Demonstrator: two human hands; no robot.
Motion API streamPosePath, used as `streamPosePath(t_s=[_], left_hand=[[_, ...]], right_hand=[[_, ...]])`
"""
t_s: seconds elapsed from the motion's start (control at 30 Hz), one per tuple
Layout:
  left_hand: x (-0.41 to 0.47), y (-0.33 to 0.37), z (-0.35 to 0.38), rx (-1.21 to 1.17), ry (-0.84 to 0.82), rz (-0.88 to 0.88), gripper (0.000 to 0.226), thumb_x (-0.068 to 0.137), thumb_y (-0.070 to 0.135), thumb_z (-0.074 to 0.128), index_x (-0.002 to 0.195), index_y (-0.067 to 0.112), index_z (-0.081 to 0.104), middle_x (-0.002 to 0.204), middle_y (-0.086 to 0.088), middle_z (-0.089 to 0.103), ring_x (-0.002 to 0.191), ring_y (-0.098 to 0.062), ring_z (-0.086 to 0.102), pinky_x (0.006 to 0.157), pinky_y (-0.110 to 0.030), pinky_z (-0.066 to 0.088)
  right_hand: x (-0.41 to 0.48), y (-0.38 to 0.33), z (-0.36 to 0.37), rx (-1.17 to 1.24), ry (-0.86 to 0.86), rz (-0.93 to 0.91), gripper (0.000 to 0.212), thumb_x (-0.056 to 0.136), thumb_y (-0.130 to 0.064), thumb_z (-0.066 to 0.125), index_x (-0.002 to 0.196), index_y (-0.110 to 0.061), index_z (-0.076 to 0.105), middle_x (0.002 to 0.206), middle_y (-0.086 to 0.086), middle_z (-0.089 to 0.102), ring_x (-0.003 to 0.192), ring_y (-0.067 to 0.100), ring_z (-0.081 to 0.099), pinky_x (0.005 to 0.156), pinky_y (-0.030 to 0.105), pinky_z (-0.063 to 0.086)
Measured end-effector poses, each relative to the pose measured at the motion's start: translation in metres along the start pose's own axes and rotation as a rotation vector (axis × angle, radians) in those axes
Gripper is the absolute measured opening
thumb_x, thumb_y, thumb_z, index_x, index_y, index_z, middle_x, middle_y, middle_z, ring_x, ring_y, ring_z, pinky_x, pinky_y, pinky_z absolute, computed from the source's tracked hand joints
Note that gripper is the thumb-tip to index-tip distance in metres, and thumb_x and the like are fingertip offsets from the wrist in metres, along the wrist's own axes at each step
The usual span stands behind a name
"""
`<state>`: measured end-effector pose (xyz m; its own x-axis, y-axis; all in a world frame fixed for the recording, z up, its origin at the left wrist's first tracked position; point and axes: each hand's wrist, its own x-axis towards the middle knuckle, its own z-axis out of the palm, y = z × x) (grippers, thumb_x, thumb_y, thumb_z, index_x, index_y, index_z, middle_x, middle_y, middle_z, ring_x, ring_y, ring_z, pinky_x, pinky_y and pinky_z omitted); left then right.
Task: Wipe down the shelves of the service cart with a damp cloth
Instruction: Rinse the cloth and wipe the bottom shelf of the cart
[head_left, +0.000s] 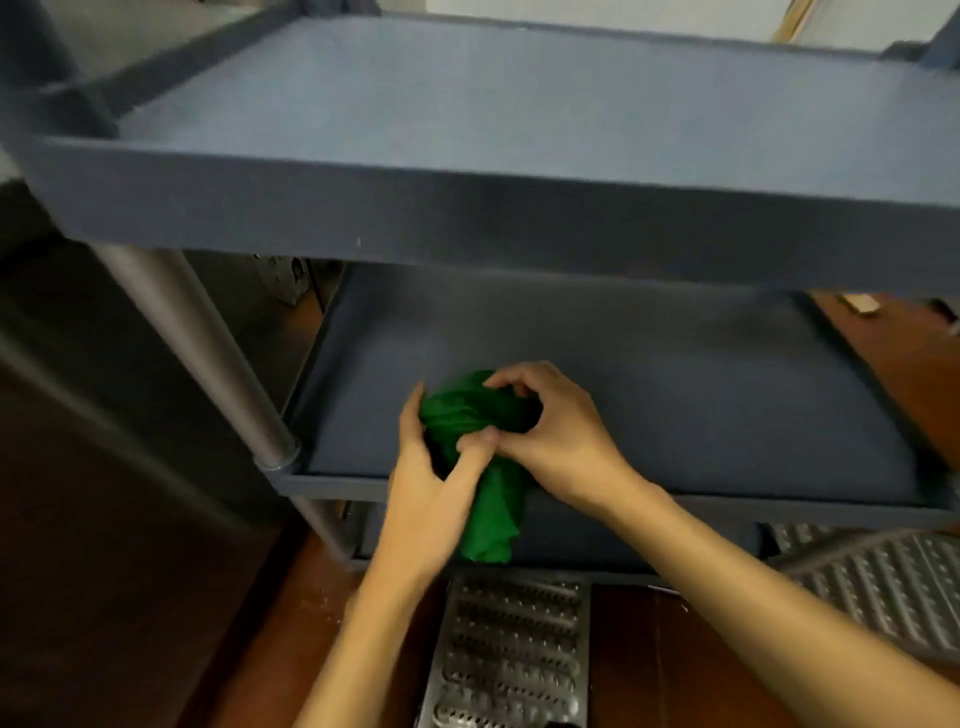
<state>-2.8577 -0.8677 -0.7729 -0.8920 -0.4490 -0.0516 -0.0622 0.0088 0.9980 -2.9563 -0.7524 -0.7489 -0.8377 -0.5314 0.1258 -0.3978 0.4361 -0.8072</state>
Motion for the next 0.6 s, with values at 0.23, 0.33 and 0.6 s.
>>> streamPosePath(t_s=[0.23,0.33,0.6], left_hand=[[-0.077,0.101,-0.041,0.102,-0.013,-0.112,0.071,0.068,0.026,0.091,0.128,0.031,0.053,0.113,0.009,0.07,0.105,-0.007,0.067,0.086,-0.022,0.053],[-0.099,0.152,-0.058,0.227,-0.018,-0.148,0.075,0.06,0.023,0.095,0.123,0.035,0.057,0.105,0.012,0.07,0.1,-0.006,0.067,0.086,-0.027,0.054],[-0.152,0.255,-0.092,0.412,0.134,-0.2,0.06,0.057,0.023,0.093,0.109,0.036,0.065,0.096,0.017,0.071,0.093,-0.004,0.066,0.083,-0.03,0.053]], right_hand=[[-0.043,-0.093,-0.054,0.014,-0.299,-0.005,0.058,0.07,-0.026,0.087,0.123,-0.025,0.064,0.104,-0.006,0.06,0.102,0.004,0.059,0.092,0.019,0.045],[-0.059,-0.131,-0.074,0.108,-0.372,0.101,0.066,0.068,-0.031,0.088,0.128,-0.03,0.061,0.11,-0.008,0.062,0.109,0.003,0.059,0.097,0.022,0.046],[-0.066,-0.227,-0.106,0.184,-0.573,0.118,0.044,0.06,-0.028,0.091,0.099,-0.029,0.07,0.101,-0.004,0.066,0.099,0.012,0.065,0.092,0.04,0.052]])
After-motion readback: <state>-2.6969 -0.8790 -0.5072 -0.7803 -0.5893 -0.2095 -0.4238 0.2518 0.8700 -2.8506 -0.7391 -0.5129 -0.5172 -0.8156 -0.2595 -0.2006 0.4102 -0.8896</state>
